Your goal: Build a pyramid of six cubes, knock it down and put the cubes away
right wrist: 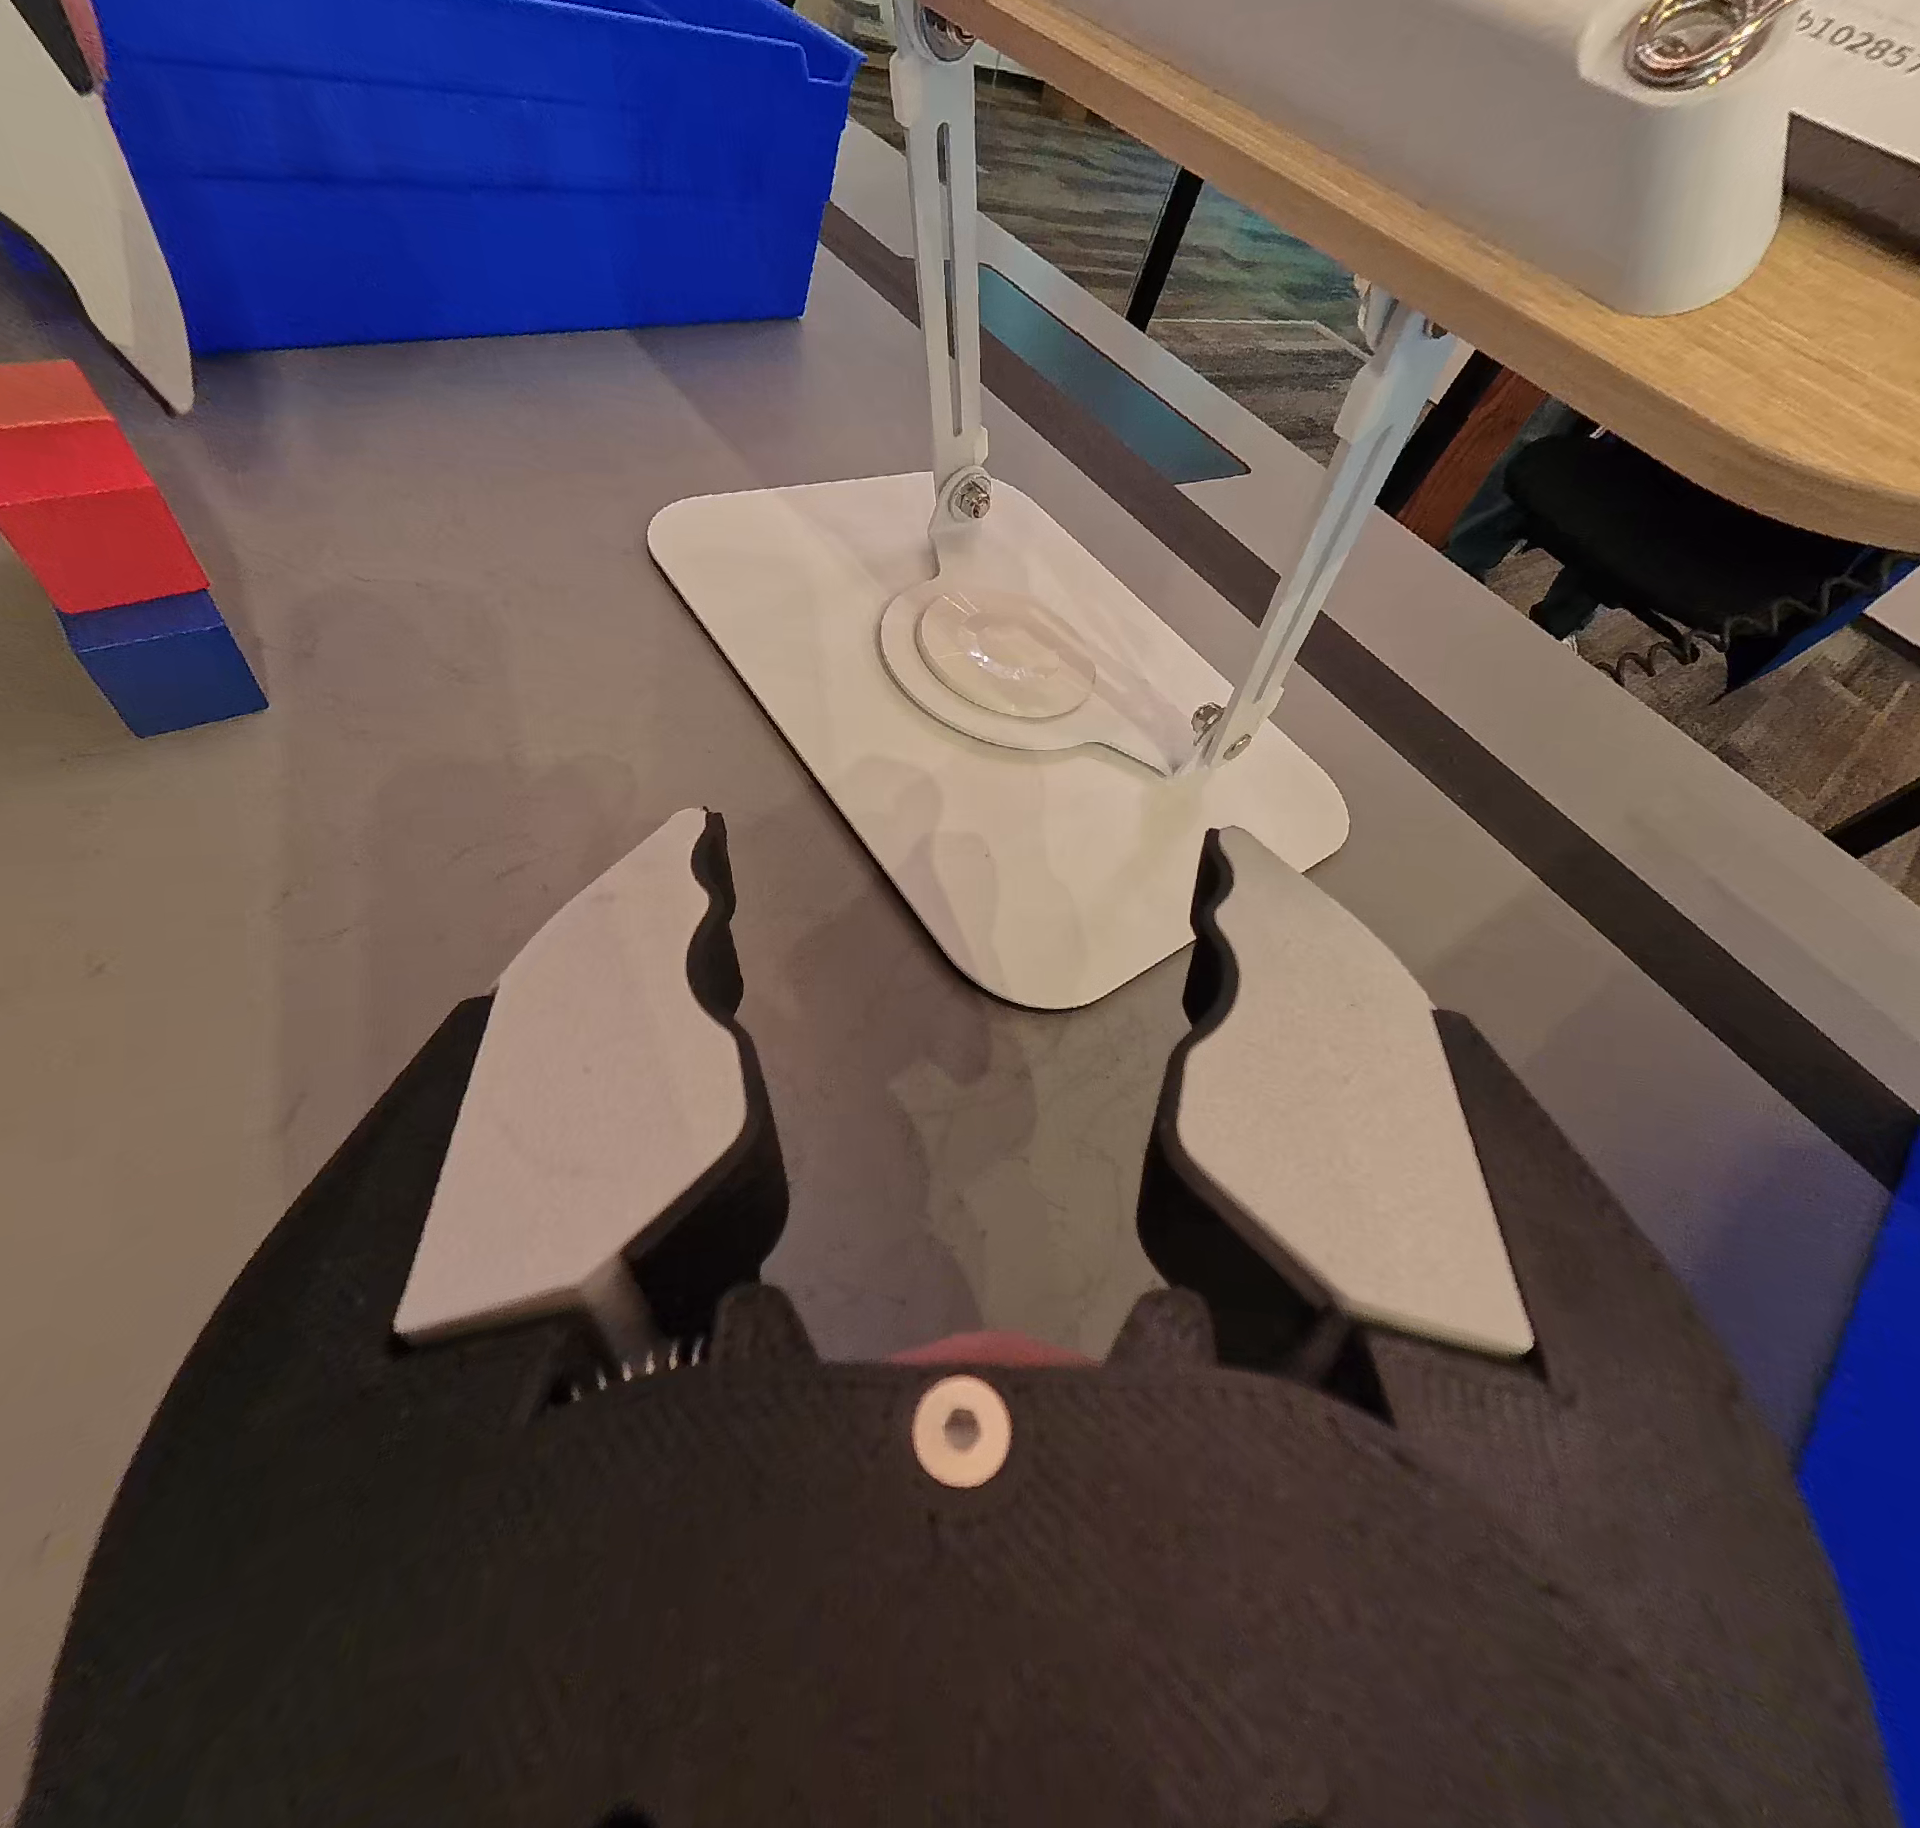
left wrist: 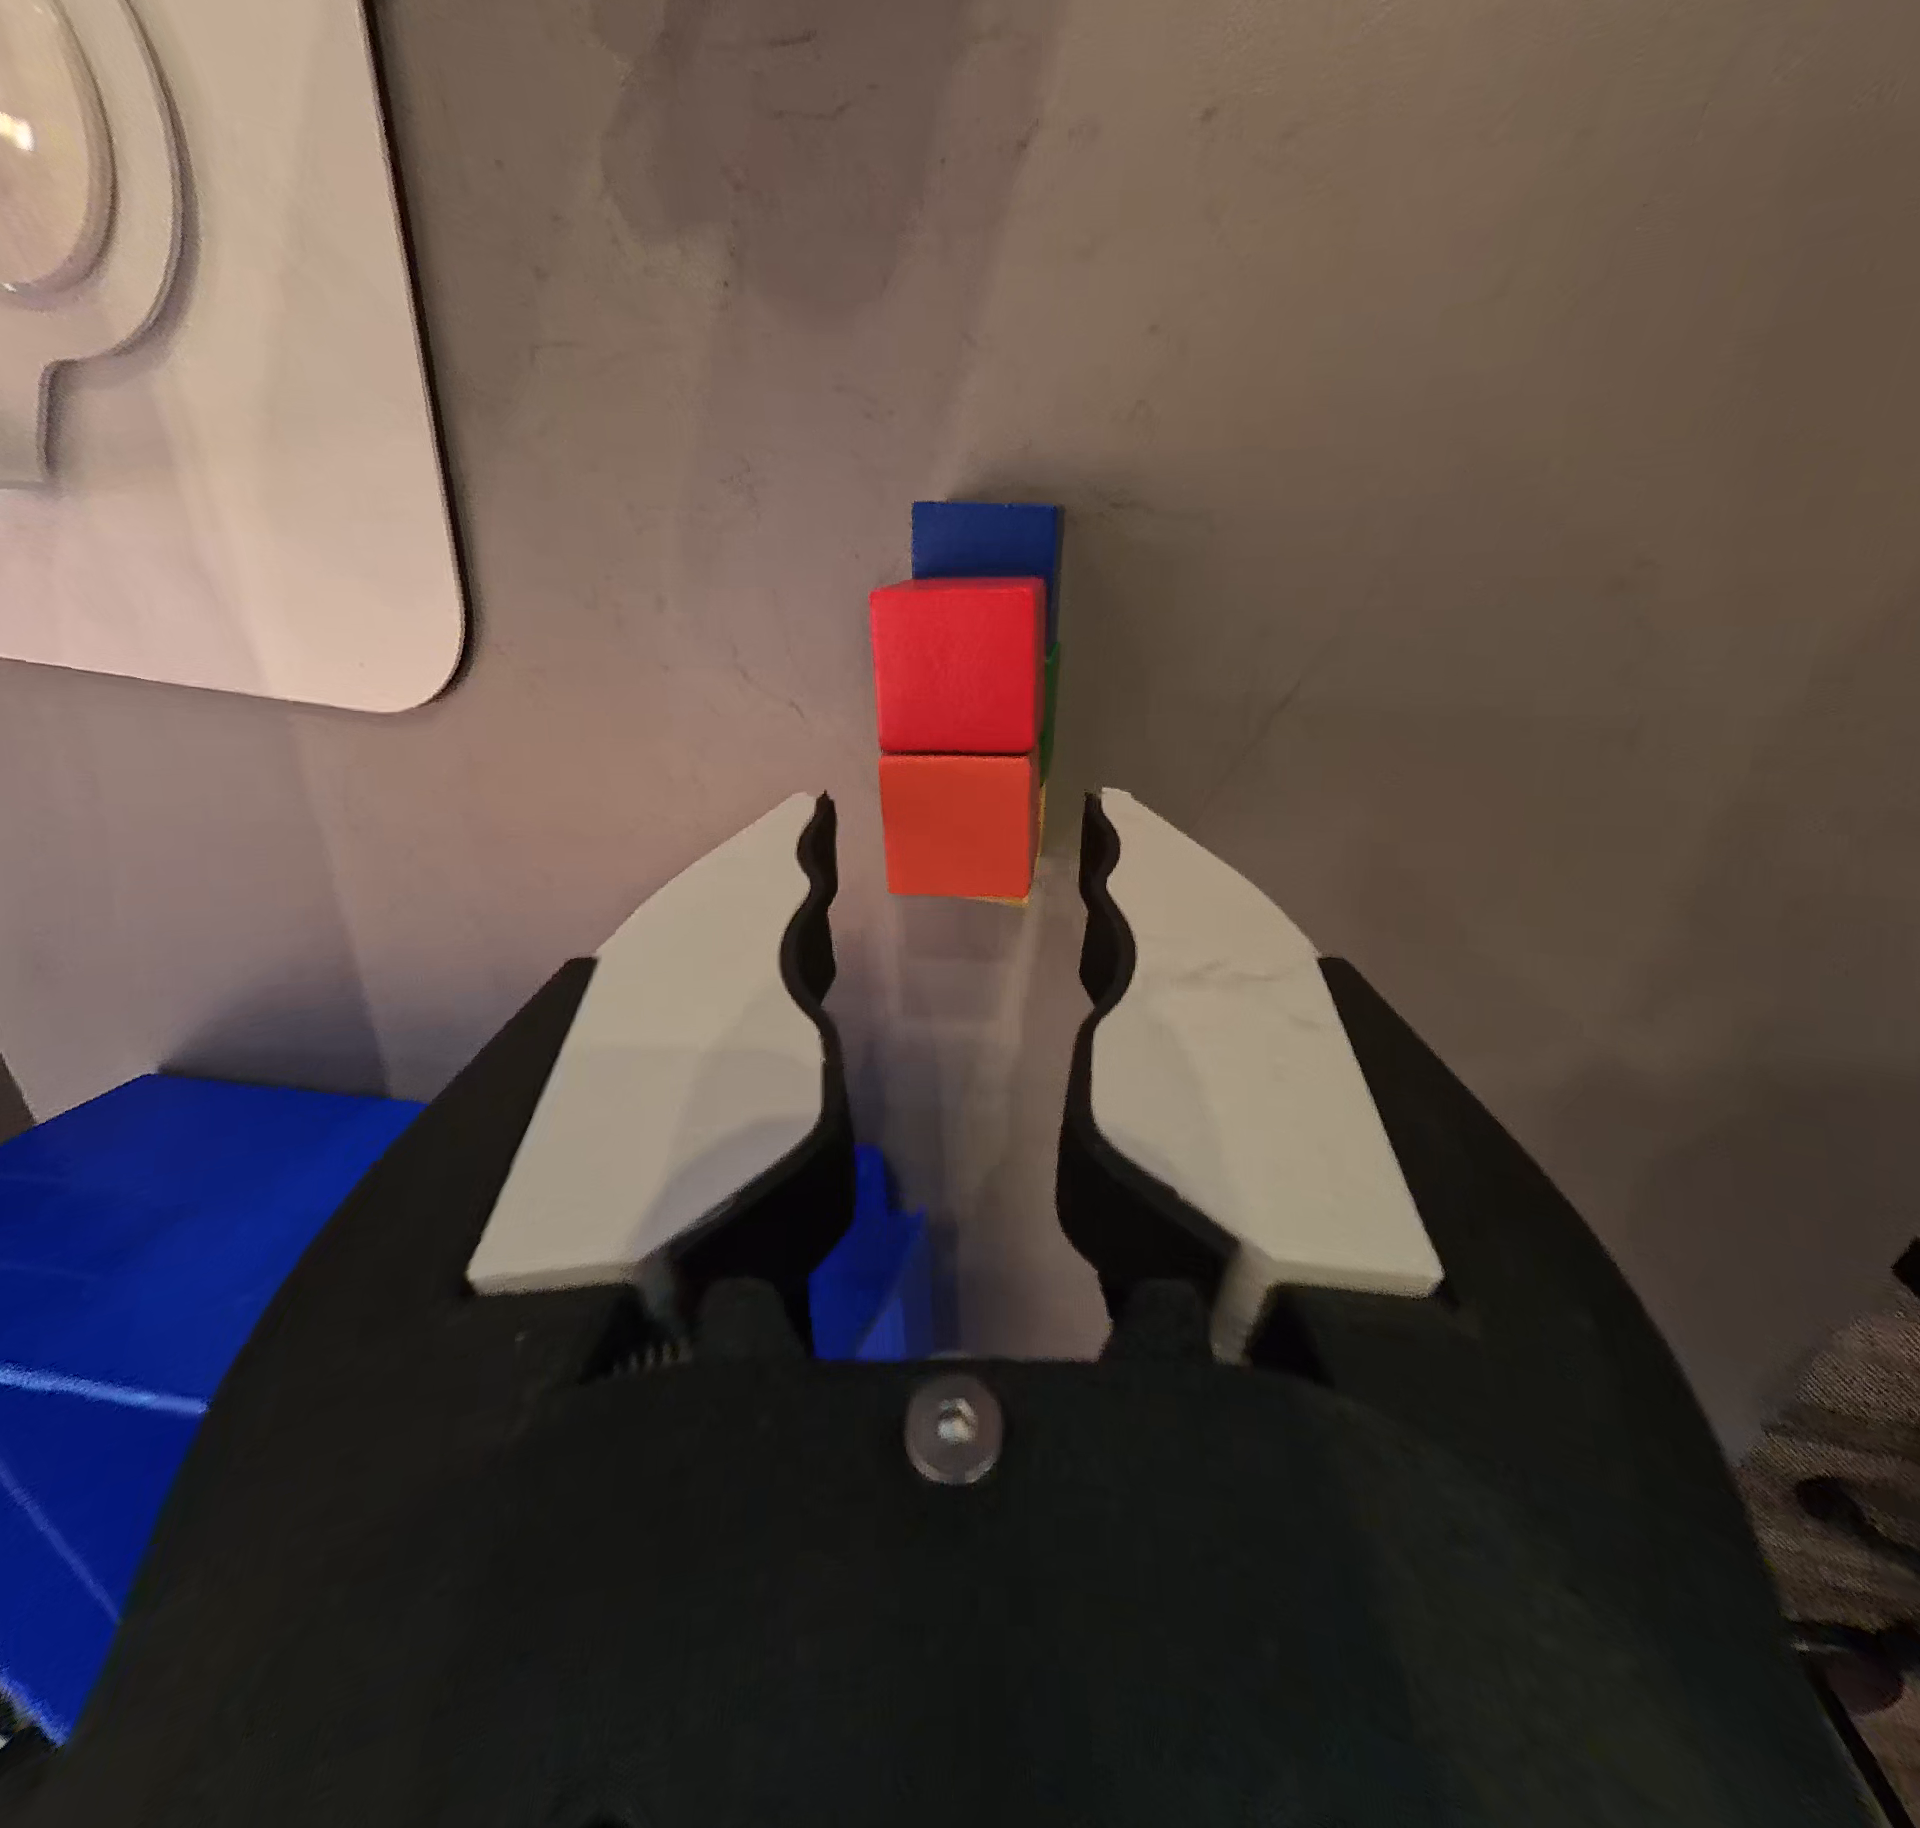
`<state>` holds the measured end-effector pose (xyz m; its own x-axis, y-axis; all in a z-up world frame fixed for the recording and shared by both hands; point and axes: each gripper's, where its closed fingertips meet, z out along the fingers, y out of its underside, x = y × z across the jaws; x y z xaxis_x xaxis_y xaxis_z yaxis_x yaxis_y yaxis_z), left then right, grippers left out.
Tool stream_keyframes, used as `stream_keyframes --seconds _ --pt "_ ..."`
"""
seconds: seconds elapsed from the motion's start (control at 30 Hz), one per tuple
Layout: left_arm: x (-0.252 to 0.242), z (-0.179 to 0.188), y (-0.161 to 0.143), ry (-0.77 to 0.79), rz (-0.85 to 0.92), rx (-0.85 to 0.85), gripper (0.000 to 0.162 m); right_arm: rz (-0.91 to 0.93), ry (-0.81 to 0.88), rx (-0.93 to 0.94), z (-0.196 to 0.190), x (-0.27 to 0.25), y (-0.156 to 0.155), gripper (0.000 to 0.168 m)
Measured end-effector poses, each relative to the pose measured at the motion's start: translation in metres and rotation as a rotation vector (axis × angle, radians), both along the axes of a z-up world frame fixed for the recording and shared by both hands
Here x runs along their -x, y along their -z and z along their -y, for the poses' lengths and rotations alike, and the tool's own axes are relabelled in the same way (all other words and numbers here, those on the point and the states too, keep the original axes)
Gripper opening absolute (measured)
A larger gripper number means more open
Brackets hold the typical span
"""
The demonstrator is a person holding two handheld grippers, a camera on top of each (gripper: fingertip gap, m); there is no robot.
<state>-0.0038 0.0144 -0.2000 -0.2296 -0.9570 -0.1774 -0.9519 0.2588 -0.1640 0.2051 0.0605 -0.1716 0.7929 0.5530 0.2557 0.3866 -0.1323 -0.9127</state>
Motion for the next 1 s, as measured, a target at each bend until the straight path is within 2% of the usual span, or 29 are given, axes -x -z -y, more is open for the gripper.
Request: stream_keyframes --seconds 0.1,0.23,0.4,0.57,0.7,0.9,1.0 --pt "0.007 -0.004 -0.011 -0.017 0.025 -0.030 0.045 -0.003 0.000 0.002 0.000 0.000 0.000 0.085" --pt "0.026 -0.015 -0.033 -0.115 0.103 -0.093 0.045 -0.006 0.001 0.003 0.000 0.000 0.000 0.085" --pt "0.052 -0.012 -0.051 -0.270 0.282 -0.096 0.043 0.004 0.001 0.001 0.000 0.000 0.000 0.084" --pt "0.088 -0.008 -0.053 -0.379 0.336 -0.198 0.042 0.001 0.004 -0.004 0.000 0.000 0.000 0.084" --pt "0.095 0.011 -0.053 -0.443 0.462 -0.174 0.039 0.001 0.002 -0.004 0.000 0.001 0.000 0.084" --pt "0.104 0.028 -0.036 -0.517 0.525 -0.260 0.041 0.011 -0.009 -0.004 0.002 0.005 0.001 0.084" --pt "0.105 0.029 -0.025 -0.561 0.551 -0.261 0.048 0.008 -0.007 -0.005 0.002 0.005 0.000 0.085"
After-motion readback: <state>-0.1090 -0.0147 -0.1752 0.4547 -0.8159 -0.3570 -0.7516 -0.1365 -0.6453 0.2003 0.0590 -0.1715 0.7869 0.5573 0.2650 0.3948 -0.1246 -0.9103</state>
